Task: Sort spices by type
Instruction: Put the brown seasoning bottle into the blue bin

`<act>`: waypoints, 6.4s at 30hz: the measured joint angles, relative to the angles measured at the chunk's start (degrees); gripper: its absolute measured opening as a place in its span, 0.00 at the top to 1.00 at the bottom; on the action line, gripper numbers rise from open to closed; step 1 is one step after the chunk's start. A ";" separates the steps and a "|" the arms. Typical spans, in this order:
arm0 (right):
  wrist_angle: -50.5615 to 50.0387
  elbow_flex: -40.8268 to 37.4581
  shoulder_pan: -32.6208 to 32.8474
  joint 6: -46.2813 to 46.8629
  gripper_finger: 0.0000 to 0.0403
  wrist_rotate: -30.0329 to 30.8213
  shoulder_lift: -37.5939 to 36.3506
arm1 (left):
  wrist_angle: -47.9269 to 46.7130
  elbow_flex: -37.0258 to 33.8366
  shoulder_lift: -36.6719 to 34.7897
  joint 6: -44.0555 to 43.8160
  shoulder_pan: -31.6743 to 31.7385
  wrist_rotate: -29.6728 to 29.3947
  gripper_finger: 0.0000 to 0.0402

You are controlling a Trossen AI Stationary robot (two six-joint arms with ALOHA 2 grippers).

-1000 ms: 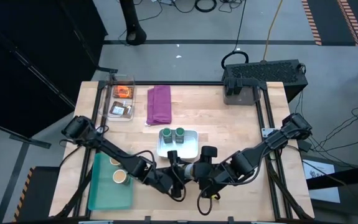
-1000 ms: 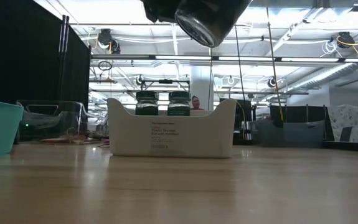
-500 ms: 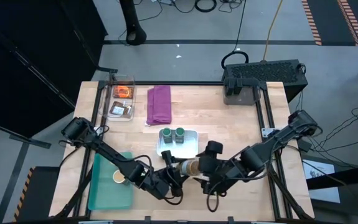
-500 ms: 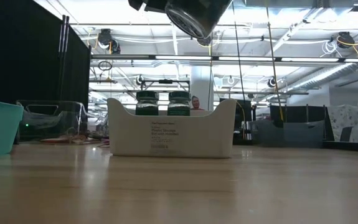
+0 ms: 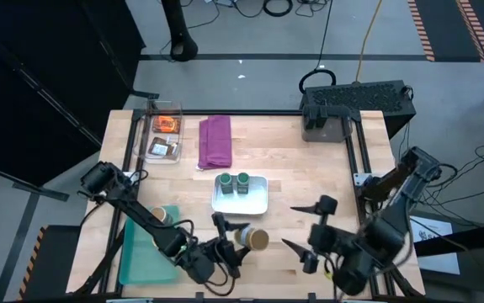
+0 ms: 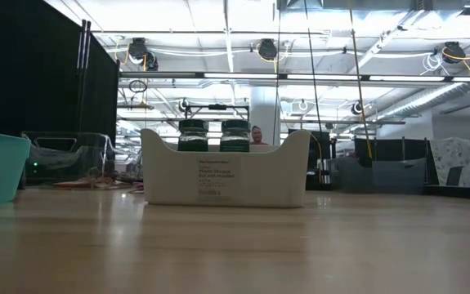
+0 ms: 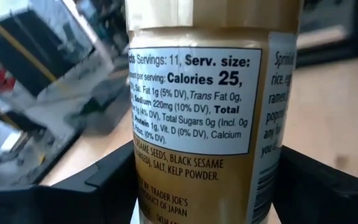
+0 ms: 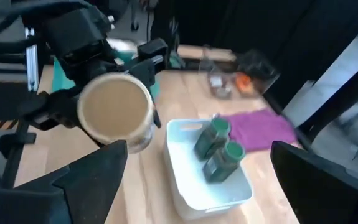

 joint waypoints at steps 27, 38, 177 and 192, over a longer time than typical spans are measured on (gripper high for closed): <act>24.21 -13.73 7.93 -6.20 0.06 18.47 6.13 | 31.41 -3.69 -1.25 21.55 -2.56 21.66 0.29; 23.52 -13.79 5.49 -6.29 0.06 18.10 6.13 | 47.01 -12.18 -1.18 20.67 -1.90 28.53 0.29; 14.91 -13.73 -3.36 -6.10 0.39 -16.29 4.51 | 33.62 -8.98 -2.25 8.08 1.38 18.76 0.07; 11.93 -13.75 -4.50 -5.98 0.39 -16.52 5.65 | 33.33 -8.85 -0.19 10.99 8.89 36.02 0.07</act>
